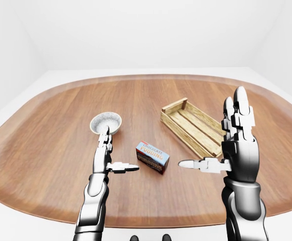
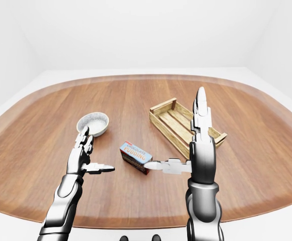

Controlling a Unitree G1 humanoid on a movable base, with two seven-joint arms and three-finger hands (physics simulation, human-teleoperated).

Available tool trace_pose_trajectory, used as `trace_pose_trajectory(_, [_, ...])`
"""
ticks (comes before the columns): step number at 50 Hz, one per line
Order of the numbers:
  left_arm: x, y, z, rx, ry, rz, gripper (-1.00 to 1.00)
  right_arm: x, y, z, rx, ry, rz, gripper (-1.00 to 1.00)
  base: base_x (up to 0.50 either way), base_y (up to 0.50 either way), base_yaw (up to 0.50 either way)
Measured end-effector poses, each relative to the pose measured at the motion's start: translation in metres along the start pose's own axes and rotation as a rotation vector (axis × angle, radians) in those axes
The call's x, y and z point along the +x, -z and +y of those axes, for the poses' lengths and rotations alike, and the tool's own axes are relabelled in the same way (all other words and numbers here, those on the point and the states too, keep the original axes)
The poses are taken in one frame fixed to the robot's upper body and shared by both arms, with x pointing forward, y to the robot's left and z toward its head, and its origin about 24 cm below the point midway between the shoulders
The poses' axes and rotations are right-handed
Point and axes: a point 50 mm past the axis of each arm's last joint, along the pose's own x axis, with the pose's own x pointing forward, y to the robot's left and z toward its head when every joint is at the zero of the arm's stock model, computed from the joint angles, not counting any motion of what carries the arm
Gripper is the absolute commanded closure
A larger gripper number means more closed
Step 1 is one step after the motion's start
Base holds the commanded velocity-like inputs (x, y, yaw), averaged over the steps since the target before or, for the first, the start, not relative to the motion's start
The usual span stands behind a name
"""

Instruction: Pick up the chocolate pudding and put it in the tray.

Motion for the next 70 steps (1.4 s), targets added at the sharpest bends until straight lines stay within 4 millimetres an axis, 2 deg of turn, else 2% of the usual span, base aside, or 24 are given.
trace_pose_trajectory(34, [0.0008,0.0015,-0.0006,-0.001,0.003,-0.002,-1.00,-0.0002,-0.0004,0.0007,0.002,-0.008,-0.001,-1.00,0.19,0.00,0.00])
trace_pose_trajectory(70, [0.0002,0.0004,-0.0007,0.001,0.003,-0.007,-1.00,-0.0005,0.0014,0.0029,0.018,-0.024,0.008,-1.00,0.00,0.00,0.00])
